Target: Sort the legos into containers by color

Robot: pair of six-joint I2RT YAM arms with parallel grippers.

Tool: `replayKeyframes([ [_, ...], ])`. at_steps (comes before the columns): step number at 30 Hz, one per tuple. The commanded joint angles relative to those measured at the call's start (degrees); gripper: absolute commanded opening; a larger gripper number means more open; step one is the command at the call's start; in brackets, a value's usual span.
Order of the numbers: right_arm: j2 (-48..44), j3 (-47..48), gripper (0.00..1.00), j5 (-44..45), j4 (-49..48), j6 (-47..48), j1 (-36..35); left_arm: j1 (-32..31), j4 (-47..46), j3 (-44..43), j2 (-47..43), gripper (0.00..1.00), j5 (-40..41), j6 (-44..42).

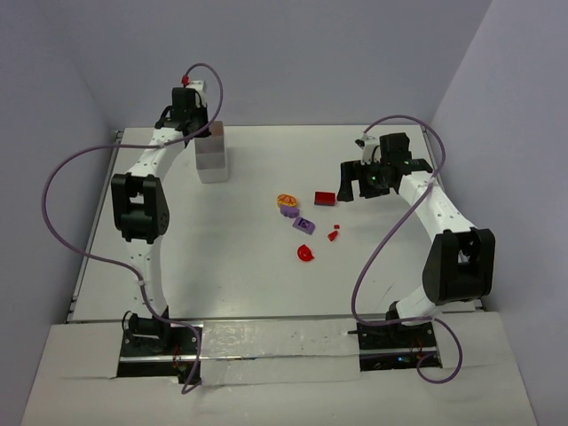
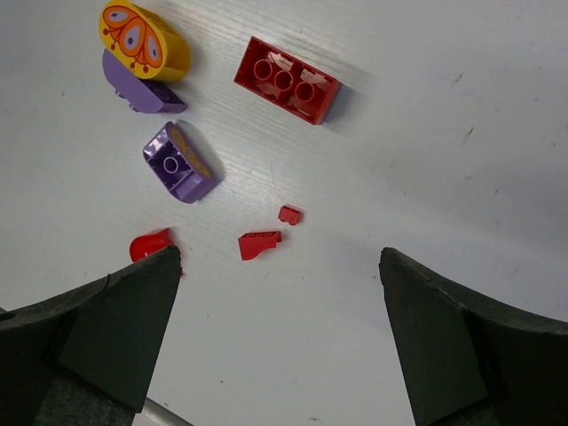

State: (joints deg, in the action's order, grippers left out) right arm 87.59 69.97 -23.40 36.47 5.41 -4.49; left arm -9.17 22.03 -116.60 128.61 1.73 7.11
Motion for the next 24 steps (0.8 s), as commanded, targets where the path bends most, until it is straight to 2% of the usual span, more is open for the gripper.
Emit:
replayKeyframes([
  [1,0.12,2.18,1.0,-0.16,-0.17,-0.14,0.45,0.38,-3.58,-3.11,1.47,0.05,1.53,-0.43],
  [7,0.43,2.53,1.0,-0.2,0.0,-0.22,0.4,0.46,-3.58,-4.77,2.91,0.13,2.58,-1.05],
  [9,0.56,2.53,1.0,-0.24,0.01,-0.22,0.36,0.47,-3.31,-5.04,3.04,0.23,2.57,-0.87],
  [10,0.56,2.53,1.0,-0.24,0.01,-0.22,0.36,0.47,-3.31,-5.04,3.04,0.24,2.49,-0.87],
  [11,0.56,2.47,1.0,-0.24,0.01,-0.22,0.36,0.47,-3.18,-5.11,2.91,0.34,2.42,-0.8],
  [14,0.65,2.45,1.0,-0.33,0.01,-0.22,0.36,0.47,-3.08,-5.19,2.31,0.46,2.26,-0.73],
  [24,-0.4,1.55,1.0,0.02,-0.77,2.05,-1.25,0.38,-0.72,-8.8,-0.35,0.48,-0.44,0.04],
])
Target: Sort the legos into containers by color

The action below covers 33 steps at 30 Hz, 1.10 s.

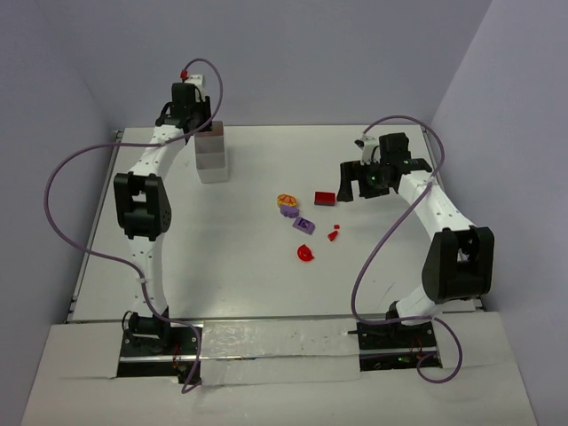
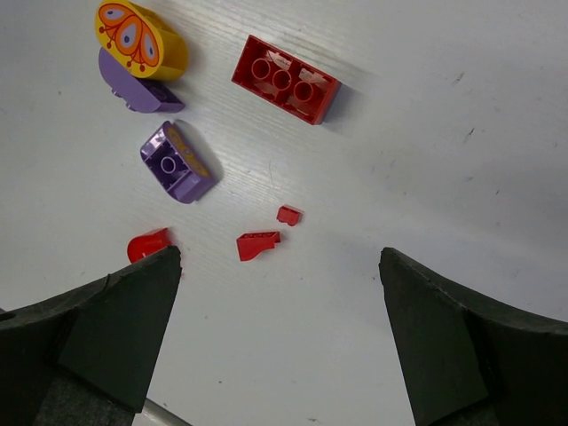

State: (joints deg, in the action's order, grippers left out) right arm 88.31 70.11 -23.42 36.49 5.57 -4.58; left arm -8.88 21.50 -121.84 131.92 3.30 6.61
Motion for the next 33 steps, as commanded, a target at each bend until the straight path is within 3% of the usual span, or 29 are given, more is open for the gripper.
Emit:
replayKeyframes([
  [1,-1.89,0.99,1.0,0.04,-1.17,2.63,-1.94,0.1,0.0,-3.52,-4.86,0.48,-2.67,0.74],
  [7,-1.73,-0.17,1.0,3.14,-1.64,6.27,-9.11,-0.02,2.45,-1.04,-12.54,0.52,-15.52,1.39],
  [11,0.17,0.98,0.97,6.61,-3.25,7.16,-15.15,-0.34,4.07,5.13,-19.51,0.55,-23.1,0.26],
  [14,3.1,2.82,0.88,7.28,-4.77,6.67,-17.36,-0.34,4.29,12.62,-24.28,0.56,-26.98,-0.13],
  [20,11.67,7.46,0.81,6.72,-5.82,5.4,-19.92,-0.34,3.19,22.5,-31.21,0.56,-32.65,1.05],
  [25,15.37,10.35,0.86,7.29,-6.98,3.11,-20.95,-0.47,-1.05,30.63,-34.7,0.56,-32.05,2.36],
  [31,19.49,14.12,1.0,6.36,-6.22,5.08,-22.53,-0.7,-1.33,32.54,-34.6,0.56,-32.83,2.4],
  [33,22.05,16.96,1.0,4.93,-4.52,6.5,-22.9,-0.72,-1.17,32.54,-33.92,0.57,-33.97,2.62],
])
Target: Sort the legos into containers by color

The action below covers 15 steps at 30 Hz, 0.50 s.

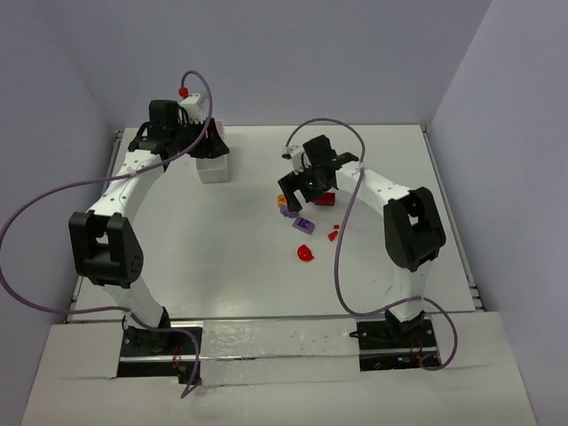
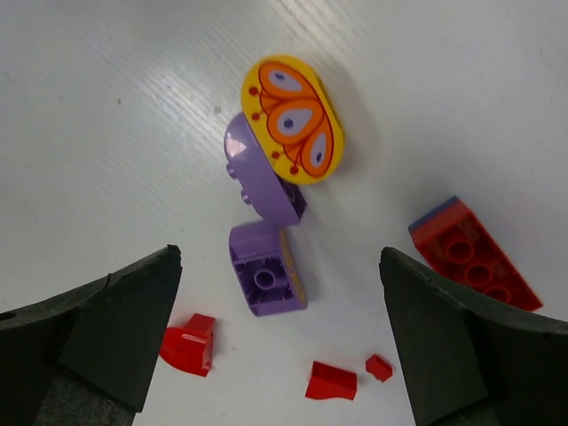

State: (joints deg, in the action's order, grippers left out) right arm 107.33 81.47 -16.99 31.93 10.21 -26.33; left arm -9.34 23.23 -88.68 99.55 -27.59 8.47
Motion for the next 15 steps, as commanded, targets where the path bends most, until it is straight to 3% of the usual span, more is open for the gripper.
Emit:
replayKeyframes([
  [1,4.37,7.32,1.0,-1.64,0.99,2.53,-1.43,-0.32,-2.86,-0.65,-1.53,0.56,-3.4,0.76],
  [8,14.58,20.79,1.0,-1.76,8.56,9.99,-2.77,-0.32,-3.15,0.18,-2.35,0.6,-7.09,-0.23],
  [15,19.04,24.71,1.0,-0.19,13.01,15.04,-3.62,-0.32,-2.91,1.52,-3.68,0.65,-9.26,-0.6],
])
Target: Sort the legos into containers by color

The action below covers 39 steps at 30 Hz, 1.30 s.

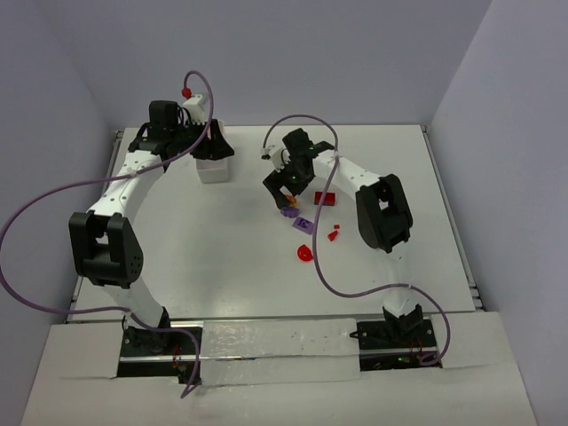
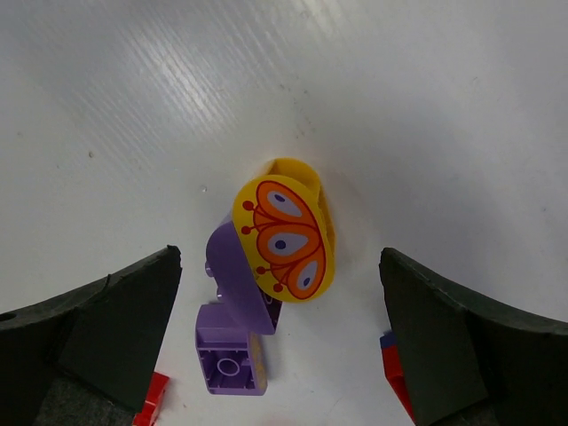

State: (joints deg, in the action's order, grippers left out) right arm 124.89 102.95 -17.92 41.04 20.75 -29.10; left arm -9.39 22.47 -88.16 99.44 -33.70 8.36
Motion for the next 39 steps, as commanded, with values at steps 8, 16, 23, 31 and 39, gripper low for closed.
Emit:
replayKeyframes([
  [8,4.29,4.02,1.0,1.27,6.11,6.9,-1.14,-0.28,-5.01,4.52,-6.49,0.68,-2.4,1.17],
  [16,2.64,0.32,0.69,2.62,3.35,9.22,-1.46,-0.19,-7.88,8.76,-8.12,0.65,-1.19,4.79],
  [23,-3.67,-5.51,0.35,2.1,0.37,12.94,-1.92,0.03,-8.85,12.03,-9.52,0.62,-2.59,7.94],
  [31,-21.98,-15.79,0.0,7.7,-4.88,19.73,-4.17,3.79,-6.0,12.85,-12.04,0.66,-12.22,9.19],
  [39,-40.05,-29.76,0.0,14.53,-13.71,31.69,-9.38,3.59,-2.41,13.44,-14.69,0.7,-19.64,5.27],
])
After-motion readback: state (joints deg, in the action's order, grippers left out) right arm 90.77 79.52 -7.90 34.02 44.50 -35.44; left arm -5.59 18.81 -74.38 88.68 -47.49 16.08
